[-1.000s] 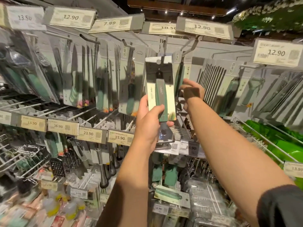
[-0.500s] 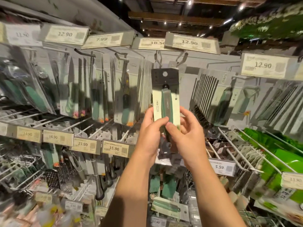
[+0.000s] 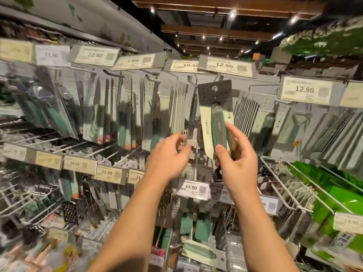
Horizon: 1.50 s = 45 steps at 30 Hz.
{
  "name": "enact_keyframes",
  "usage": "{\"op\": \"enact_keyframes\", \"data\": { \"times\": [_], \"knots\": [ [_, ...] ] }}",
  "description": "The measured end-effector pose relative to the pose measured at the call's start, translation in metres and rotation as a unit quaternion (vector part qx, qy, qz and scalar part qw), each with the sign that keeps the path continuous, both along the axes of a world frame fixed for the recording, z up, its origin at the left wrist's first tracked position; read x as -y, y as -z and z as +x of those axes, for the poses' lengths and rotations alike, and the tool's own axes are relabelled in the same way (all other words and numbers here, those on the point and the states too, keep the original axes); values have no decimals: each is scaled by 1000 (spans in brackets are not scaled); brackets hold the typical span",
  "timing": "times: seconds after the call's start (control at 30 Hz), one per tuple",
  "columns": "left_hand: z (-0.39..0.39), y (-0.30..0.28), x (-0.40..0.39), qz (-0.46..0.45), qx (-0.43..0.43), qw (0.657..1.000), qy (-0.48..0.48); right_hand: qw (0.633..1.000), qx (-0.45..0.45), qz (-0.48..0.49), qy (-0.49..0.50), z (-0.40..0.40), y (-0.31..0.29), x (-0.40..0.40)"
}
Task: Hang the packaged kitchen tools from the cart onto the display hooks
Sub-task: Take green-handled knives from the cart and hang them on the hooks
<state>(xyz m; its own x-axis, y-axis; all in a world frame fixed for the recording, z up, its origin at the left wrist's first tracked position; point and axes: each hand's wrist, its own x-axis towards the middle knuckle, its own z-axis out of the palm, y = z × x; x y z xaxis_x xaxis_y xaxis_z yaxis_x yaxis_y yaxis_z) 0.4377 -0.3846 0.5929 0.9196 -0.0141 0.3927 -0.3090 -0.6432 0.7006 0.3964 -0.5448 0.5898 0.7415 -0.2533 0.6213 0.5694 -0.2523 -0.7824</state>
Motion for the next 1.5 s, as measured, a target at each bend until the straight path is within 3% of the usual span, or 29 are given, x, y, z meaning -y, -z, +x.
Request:
{"op": "enact_keyframes", "data": {
  "times": [0.2, 0.4, 0.93, 1.07, 1.23, 1.33, 1.5],
  "knots": [
    [5, 9, -4, 67, -5, 998, -20, 998, 22, 49, 15, -2, -8, 3],
    [12, 8, 1, 100, 8, 994, -52, 995, -42, -30, 81, 23, -13, 10],
    [29, 0, 13, 113, 32, 991, -56, 976, -192, 82, 61, 156, -31, -3],
    [34, 0, 8, 123, 30, 990, -67, 977, -199, 10, 82, 158, -29, -1],
    [30, 2, 3, 129, 22, 988, -84, 965, -233, 16, 116, 134, -11, -1],
    [21, 5, -1, 163, 23, 981, -100, 955, -260, -80, 115, 112, 1, -15],
    [-9, 17, -22, 199, 1, 969, -149, 965, -174, -193, 36, 66, 16, -43]
  ]
}}
